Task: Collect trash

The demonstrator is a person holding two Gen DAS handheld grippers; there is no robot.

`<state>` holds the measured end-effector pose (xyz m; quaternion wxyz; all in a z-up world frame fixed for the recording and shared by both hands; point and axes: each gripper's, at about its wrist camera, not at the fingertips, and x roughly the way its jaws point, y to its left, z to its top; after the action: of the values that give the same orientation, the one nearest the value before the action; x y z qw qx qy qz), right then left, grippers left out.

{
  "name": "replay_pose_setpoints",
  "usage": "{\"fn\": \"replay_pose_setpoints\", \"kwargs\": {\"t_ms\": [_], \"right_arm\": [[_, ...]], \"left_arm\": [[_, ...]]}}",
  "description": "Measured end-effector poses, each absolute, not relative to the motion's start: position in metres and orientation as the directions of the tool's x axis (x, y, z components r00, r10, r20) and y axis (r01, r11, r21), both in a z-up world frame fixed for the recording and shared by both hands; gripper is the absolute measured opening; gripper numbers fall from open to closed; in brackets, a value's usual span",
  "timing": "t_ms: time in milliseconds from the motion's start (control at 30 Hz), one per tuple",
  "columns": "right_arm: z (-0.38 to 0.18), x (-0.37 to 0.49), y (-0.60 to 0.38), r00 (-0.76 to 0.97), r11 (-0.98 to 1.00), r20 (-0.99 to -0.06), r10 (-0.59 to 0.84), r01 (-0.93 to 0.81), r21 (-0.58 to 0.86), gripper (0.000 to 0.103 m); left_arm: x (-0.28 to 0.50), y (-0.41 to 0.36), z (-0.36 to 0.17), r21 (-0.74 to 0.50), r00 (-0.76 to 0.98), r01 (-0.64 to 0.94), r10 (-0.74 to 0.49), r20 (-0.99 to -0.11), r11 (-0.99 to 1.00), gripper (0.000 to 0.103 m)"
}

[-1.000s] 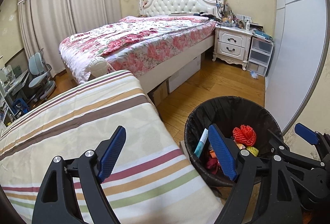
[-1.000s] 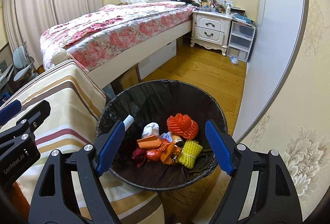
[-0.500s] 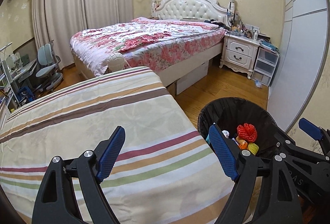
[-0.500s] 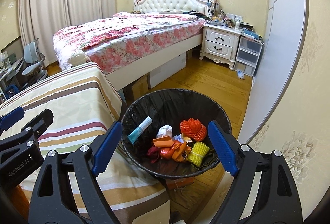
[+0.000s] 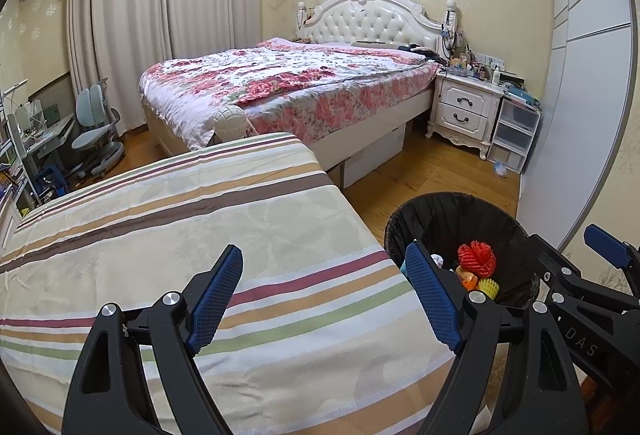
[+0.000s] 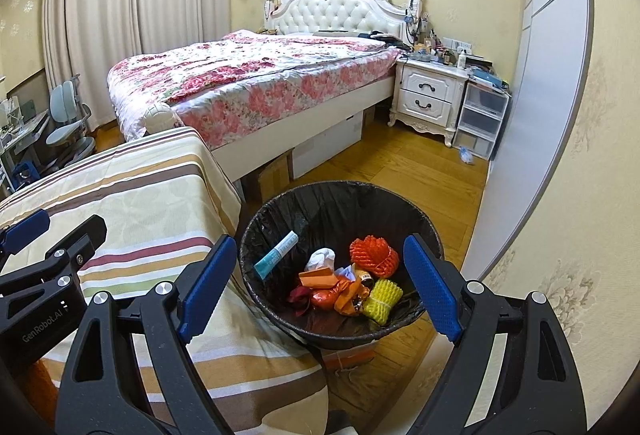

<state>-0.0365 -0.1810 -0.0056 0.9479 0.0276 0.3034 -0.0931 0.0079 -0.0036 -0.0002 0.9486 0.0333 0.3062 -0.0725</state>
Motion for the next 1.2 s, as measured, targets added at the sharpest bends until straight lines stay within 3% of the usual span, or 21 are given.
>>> {"fn": "replay_pose_setpoints", "kwargs": {"t_ms": [1200], "right_arm": [[-0.0058,-0.0379,-0.1817,0.797,0.981,-0.581,-0.162,0.195,-0.007,0.084]], "left_arm": [[0.0058,-0.0015,0.0003,0.017,0.801,0.159,-0.119,-0.587,0.987,0.081]]}}
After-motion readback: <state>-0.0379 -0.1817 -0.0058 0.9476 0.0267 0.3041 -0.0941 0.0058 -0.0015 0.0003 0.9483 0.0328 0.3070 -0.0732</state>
